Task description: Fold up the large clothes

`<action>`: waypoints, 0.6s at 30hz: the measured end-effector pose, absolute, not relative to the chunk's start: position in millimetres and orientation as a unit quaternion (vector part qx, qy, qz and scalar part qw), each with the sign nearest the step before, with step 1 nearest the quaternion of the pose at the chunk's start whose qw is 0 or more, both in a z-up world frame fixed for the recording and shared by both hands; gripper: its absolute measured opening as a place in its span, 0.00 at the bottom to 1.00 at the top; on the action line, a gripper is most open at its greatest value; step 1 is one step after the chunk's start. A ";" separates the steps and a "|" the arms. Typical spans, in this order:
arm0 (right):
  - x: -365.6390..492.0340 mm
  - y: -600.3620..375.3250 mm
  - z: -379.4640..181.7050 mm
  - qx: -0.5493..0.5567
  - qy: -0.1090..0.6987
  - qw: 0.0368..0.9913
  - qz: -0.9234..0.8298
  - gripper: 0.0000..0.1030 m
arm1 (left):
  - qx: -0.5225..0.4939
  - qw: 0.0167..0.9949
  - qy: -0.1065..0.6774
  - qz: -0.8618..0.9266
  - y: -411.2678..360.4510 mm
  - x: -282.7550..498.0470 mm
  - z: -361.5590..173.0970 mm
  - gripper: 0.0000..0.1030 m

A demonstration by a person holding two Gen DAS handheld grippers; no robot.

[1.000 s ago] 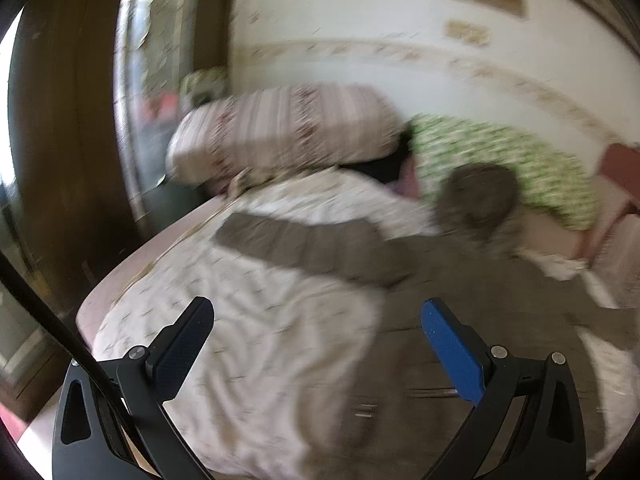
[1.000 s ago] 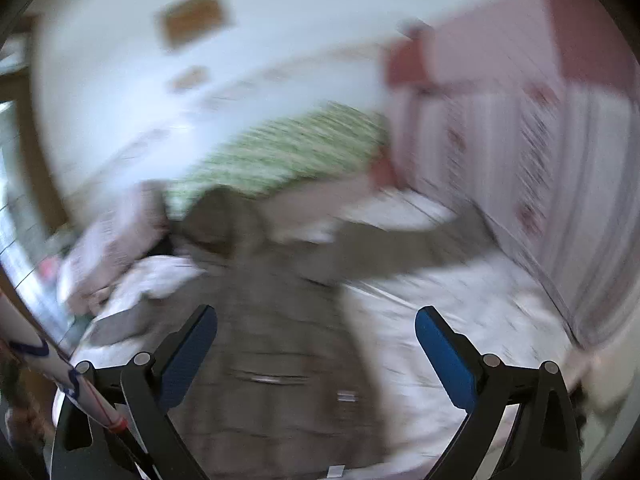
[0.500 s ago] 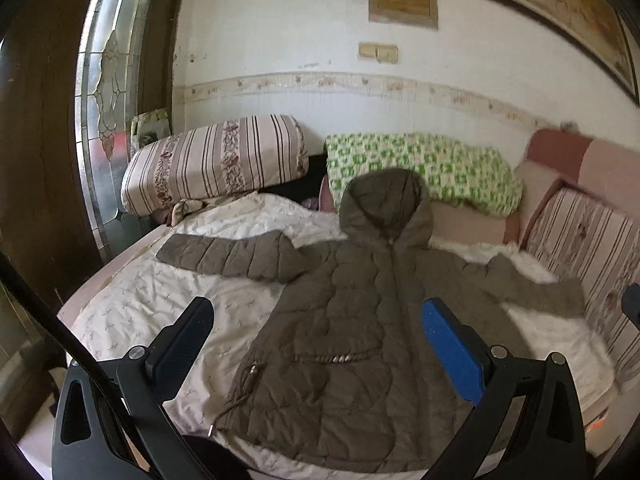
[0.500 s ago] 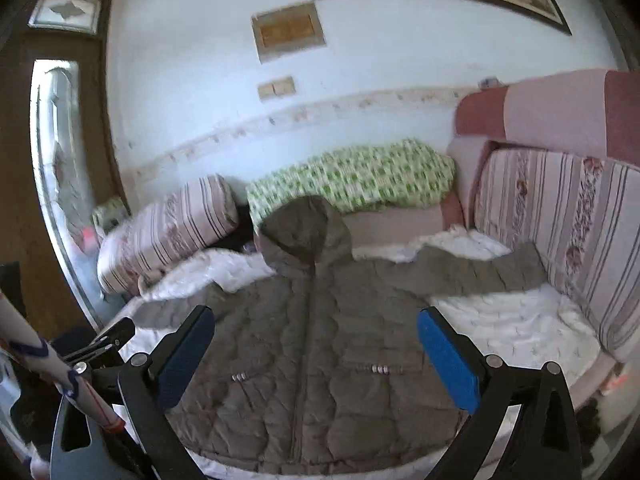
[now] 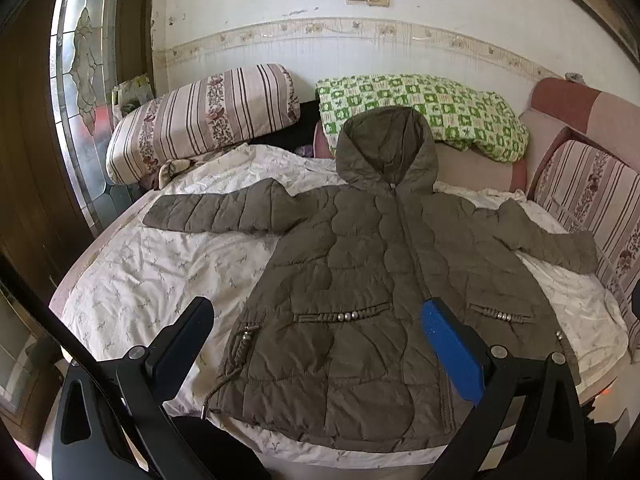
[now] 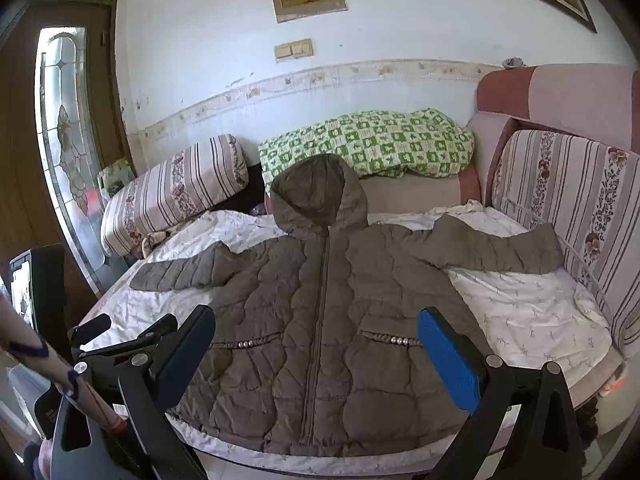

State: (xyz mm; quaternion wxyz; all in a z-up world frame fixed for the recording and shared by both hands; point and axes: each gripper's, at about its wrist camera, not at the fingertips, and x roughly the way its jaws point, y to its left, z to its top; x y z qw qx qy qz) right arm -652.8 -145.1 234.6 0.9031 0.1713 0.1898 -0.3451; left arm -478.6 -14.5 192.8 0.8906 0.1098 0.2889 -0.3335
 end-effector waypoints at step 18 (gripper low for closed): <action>-648.5 -145.3 223.3 0.173 0.207 0.900 -0.343 1.00 | 0.124 0.889 0.293 -0.329 -18.6 -476.9 185.3 1.00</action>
